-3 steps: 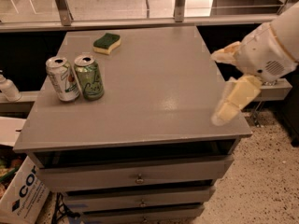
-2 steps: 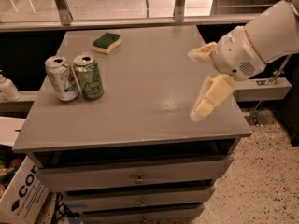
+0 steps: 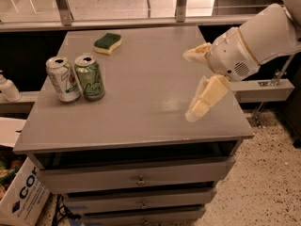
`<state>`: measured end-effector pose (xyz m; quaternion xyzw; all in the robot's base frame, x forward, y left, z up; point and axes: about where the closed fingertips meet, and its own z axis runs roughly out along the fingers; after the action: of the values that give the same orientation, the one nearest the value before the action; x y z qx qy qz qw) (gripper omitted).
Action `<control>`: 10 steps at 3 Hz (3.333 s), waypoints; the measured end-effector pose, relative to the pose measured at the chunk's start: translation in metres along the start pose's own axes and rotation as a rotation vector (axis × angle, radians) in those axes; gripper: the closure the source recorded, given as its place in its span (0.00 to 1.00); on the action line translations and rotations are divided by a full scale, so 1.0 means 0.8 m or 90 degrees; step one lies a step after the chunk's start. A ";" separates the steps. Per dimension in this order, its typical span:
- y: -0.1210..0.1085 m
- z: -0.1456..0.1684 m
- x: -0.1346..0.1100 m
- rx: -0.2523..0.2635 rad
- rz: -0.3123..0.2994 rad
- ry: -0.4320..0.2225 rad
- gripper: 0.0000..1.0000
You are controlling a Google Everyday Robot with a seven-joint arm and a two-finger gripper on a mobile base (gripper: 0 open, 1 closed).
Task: Move green can near sponge
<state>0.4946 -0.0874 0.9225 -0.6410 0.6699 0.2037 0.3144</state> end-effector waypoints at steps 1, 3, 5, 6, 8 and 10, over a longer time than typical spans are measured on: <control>0.000 0.005 -0.002 -0.012 -0.006 -0.047 0.00; -0.018 0.072 -0.050 -0.046 -0.050 -0.199 0.00; -0.041 0.159 -0.103 -0.076 -0.101 -0.285 0.00; -0.046 0.194 -0.132 -0.083 -0.118 -0.320 0.00; -0.056 0.260 -0.166 -0.099 -0.113 -0.357 0.00; -0.060 0.304 -0.183 -0.114 -0.073 -0.380 0.20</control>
Offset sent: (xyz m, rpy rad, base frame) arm 0.0196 0.0549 -0.0074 0.3625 -0.0253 0.1371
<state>0.5779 0.1789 0.8538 -0.6146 0.4902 0.4229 0.4507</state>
